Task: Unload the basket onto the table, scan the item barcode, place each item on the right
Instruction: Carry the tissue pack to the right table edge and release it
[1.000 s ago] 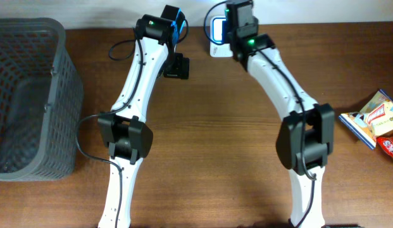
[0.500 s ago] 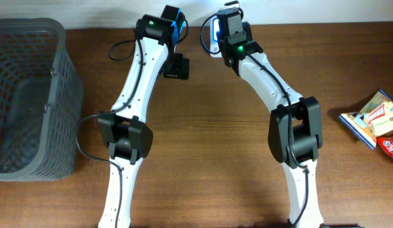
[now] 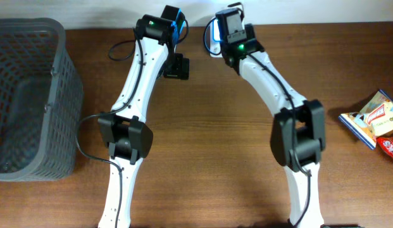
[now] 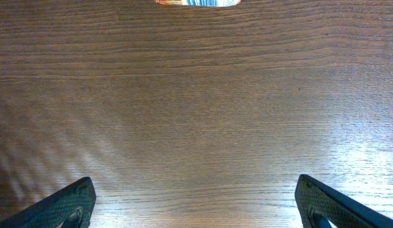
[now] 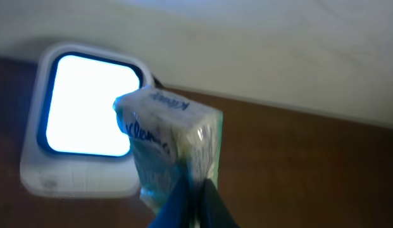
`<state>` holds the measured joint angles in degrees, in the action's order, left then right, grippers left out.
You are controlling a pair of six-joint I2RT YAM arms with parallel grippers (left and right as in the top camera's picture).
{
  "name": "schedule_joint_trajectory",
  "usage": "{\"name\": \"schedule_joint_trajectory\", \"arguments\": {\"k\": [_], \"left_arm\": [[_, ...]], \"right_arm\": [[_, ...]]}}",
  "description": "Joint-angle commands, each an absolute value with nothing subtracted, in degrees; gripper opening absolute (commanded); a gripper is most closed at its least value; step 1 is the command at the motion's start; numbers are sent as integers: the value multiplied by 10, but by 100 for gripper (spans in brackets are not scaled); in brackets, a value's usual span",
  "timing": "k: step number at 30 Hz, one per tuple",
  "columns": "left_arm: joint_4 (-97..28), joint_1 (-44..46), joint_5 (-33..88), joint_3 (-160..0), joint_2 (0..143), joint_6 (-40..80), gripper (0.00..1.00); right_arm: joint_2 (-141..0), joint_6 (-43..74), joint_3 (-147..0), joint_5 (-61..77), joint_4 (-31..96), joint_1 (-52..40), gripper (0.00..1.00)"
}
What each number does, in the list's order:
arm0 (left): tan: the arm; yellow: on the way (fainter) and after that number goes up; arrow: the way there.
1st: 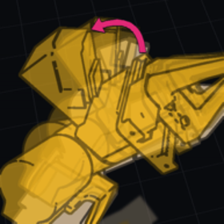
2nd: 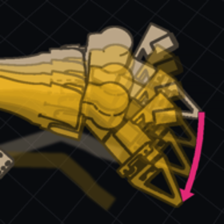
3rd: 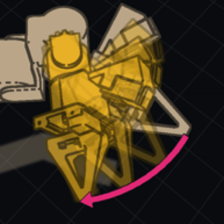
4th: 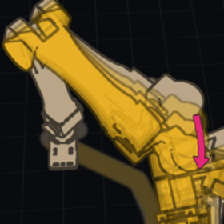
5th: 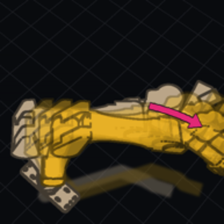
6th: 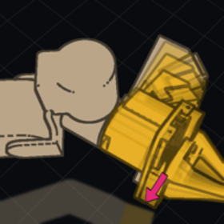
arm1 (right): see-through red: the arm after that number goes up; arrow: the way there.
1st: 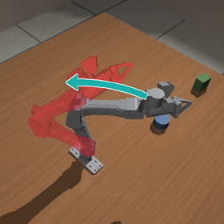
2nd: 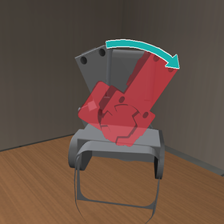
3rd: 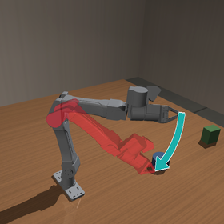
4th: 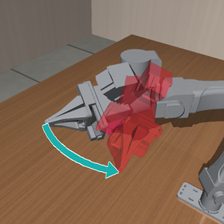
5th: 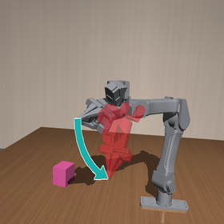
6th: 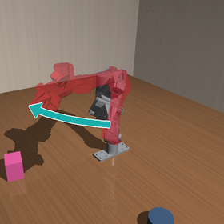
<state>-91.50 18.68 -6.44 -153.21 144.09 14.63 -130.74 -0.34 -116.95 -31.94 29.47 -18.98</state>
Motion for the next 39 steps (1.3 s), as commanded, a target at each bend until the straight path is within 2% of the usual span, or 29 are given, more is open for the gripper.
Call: {"name": "schedule_joint_trajectory", "arguments": {"k": [1,6,10,16,22,23,26,28,29,32,36,39], "left_arm": [[-918,187,-63,-1529,1436,154,99],[-921,187,-63,-1529,1436,154,99],[-923,187,-63,-1529,1436,154,99],[-925,187,-63,-1529,1436,154,99],[-925,187,-63,-1529,1436,154,99],[-924,187,-63,-1529,1436,154,99],[-923,187,-63,-1529,1436,154,99],[-923,187,-63,-1529,1436,154,99],[-923,187,-63,-1529,1436,154,99],[-923,187,-63,-1529,1436,154,99],[-912,187,-62,-1526,1436,154,99],[-880,186,-63,-1511,1436,154,99]], "right_arm": [[-1195,105,-1180,-354,369,-141,4],[-1151,220,-1180,-352,561,-27,4],[-1160,264,-1171,-350,676,66,4],[-1175,293,-1111,-269,718,212,4],[-1178,295,-1059,-208,703,300,4],[-1178,294,-1058,-195,705,311,24],[-1176,288,-1060,-168,710,329,43],[-1176,288,-1077,-153,728,330,74],[-1176,288,-1088,-146,738,330,81],[-1173,288,-1141,-89,783,329,87],[-1159,288,-1193,80,813,325,100],[-1156,288,-1197,208,808,315,99]]}}
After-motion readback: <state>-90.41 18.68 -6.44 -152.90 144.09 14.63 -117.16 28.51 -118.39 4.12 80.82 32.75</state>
